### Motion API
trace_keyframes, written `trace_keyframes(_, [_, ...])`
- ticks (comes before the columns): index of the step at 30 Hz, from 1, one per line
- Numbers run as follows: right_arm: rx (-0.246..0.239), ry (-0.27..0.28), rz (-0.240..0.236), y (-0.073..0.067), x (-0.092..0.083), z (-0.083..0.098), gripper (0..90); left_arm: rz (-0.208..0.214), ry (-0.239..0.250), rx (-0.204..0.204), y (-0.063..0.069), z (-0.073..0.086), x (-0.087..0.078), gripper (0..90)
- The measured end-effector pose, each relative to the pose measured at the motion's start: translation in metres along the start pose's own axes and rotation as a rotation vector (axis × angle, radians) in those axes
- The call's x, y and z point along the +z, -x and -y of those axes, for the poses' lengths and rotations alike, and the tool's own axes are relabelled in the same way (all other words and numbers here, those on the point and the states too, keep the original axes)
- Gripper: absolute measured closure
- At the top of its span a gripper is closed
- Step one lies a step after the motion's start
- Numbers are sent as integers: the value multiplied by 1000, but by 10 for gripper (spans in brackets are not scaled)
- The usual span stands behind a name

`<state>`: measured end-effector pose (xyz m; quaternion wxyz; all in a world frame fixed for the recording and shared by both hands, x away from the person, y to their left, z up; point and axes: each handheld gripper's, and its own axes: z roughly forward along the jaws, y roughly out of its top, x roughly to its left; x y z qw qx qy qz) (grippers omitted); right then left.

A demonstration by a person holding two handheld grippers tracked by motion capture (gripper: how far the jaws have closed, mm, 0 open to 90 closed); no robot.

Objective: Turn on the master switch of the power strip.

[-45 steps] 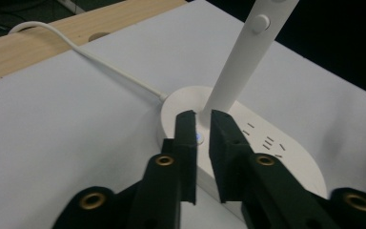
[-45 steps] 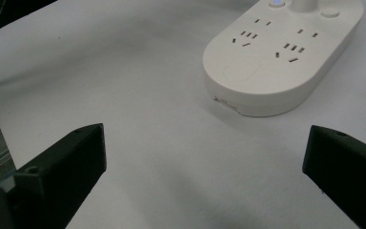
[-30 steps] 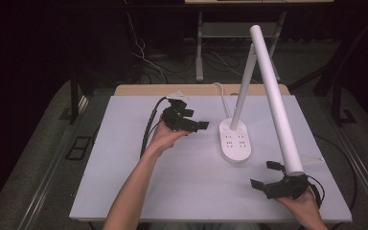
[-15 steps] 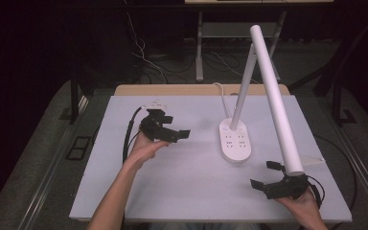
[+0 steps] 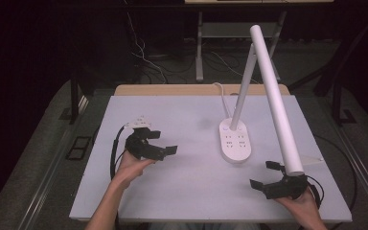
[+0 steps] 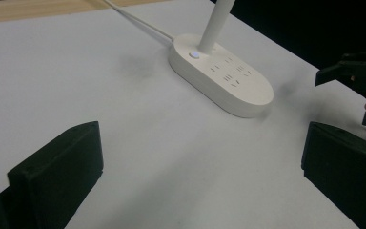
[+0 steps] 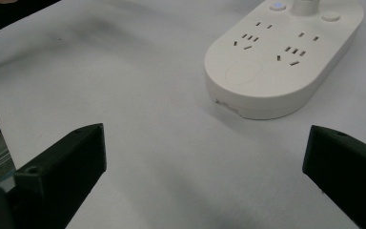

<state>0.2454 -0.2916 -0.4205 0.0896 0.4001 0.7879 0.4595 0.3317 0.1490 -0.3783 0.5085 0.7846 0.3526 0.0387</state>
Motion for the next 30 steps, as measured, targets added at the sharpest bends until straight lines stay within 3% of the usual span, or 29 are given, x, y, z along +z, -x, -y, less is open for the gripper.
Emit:
trace_keyframes(12, [-2,-4,-7,-2,1,0,3,-22,34,-16,10,36,-20,0])
trace_keyframes(14, [-4,-6,-10,-3,2,0,3,-37,44,-3,12,44,-24,0])
trace_keyframes(19, [-7,-12,-18,-5,3,0,2,-42,52,-24,15,61,-31,1])
trace_keyframes(25, [-8,-15,-21,-6,4,0,3,-35,43,-42,18,75,-34,1])
trace_keyframes(30, [-8,-14,-23,-7,3,1,3,-37,43,-45,16,77,-33,1])
